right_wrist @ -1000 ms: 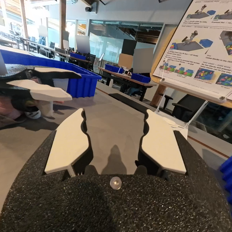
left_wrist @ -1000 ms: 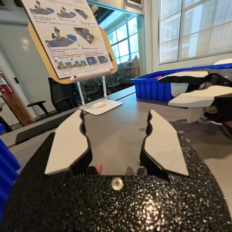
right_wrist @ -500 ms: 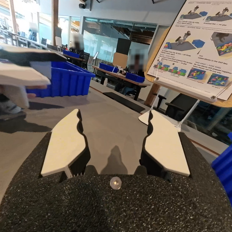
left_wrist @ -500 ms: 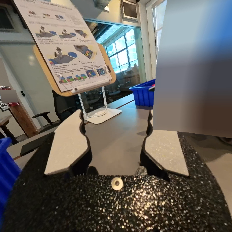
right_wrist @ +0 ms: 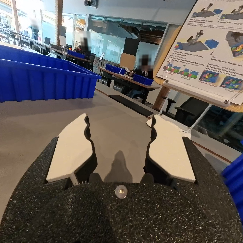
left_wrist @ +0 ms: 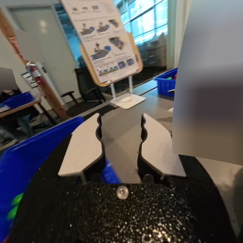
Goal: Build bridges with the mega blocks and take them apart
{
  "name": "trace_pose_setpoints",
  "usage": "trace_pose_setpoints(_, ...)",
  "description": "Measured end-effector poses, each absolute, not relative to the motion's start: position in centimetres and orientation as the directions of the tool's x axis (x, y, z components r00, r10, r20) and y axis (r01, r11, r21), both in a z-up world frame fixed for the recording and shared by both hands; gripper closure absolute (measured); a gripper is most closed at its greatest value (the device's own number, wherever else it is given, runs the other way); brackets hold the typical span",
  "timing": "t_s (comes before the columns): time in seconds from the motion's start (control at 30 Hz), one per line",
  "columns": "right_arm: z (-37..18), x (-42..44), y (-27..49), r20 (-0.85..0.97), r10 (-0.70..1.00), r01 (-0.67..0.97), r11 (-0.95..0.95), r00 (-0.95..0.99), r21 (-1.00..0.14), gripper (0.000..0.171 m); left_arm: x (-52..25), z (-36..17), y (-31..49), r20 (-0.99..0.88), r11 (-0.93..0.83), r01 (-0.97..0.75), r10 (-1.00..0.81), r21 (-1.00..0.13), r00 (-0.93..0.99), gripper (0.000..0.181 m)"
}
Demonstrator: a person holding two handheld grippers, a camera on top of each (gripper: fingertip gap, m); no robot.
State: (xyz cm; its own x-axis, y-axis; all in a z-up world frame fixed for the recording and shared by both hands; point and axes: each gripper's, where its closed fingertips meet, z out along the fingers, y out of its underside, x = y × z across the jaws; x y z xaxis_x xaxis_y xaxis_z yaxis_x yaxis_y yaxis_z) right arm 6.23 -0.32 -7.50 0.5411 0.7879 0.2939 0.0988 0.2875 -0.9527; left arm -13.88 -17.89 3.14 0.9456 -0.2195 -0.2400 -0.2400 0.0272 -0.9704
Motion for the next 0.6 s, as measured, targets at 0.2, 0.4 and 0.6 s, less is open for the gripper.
trace_pose_setpoints(0.2,-7.9,5.9,-0.5,0.3,0.796,0.114,0.283,0.525,-0.952,0.085,-23.5,3.6,-21.6,-0.458,-0.043,-0.472,-0.18,-0.88,0.87,0.118)
trace_pose_setpoints(0.4,-8.2,5.3,-0.8,0.305,0.809,0.123,0.282,0.502,-0.951,0.086,-26.1,-1.8,-23.0,-0.249,-0.293,-0.438,-0.508,-0.85,0.824,0.124)
trace_pose_setpoints(0.6,-8.4,5.3,-0.8,0.316,0.808,0.135,0.288,0.497,-0.948,0.088,-24.1,-6.0,-22.8,0.103,-0.57,-0.359,-0.623,-0.739,0.775,0.128)
